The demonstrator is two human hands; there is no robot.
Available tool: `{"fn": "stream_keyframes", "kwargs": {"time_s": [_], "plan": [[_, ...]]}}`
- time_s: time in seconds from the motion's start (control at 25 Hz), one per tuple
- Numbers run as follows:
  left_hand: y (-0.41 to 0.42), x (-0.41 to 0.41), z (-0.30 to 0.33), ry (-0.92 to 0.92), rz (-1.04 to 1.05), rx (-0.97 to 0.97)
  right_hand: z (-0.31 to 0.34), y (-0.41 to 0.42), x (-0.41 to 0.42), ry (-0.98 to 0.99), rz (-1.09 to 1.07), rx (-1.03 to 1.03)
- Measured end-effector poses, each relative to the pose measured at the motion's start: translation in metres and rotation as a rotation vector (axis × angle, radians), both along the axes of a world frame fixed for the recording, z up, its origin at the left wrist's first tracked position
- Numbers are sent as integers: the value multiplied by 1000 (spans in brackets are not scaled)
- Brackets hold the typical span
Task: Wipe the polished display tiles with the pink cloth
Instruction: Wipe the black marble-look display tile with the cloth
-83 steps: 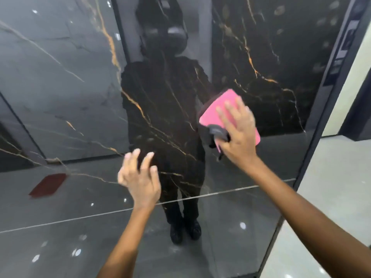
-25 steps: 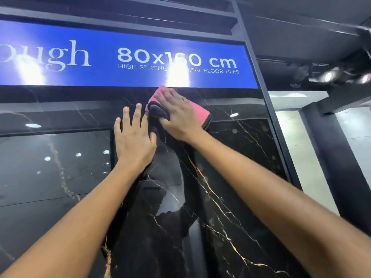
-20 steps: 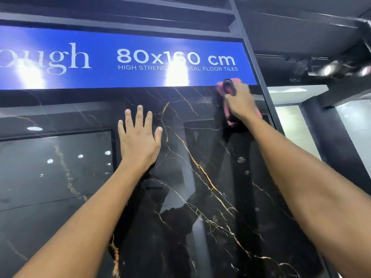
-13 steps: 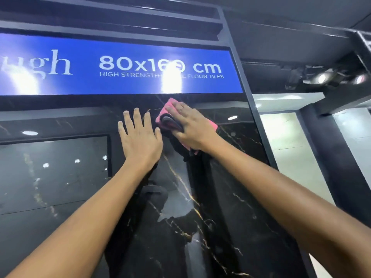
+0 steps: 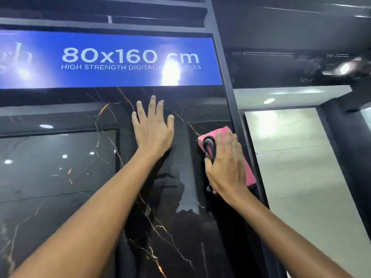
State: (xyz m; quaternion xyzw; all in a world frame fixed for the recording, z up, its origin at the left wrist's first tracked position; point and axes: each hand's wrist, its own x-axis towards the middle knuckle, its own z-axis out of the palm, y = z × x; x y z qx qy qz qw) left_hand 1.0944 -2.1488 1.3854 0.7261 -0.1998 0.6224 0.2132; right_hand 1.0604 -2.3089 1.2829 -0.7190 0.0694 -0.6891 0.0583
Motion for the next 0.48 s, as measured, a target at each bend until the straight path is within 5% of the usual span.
{"fn": "stream_keyframes", "kwargs": {"time_s": [0.16, 0.24, 0.4, 0.48], "plan": [[2, 12, -4, -44, 50, -7, 141, -42, -9, 18, 58, -113], [7, 15, -6, -81, 53, -8, 160, -50, -7, -26, 72, -76], [10, 18, -15, -82, 59, 3, 2, -12, 11, -168, 125, -18], [13, 18, -14, -90, 59, 12, -24, -14, 12, -112, 133, -117]]}}
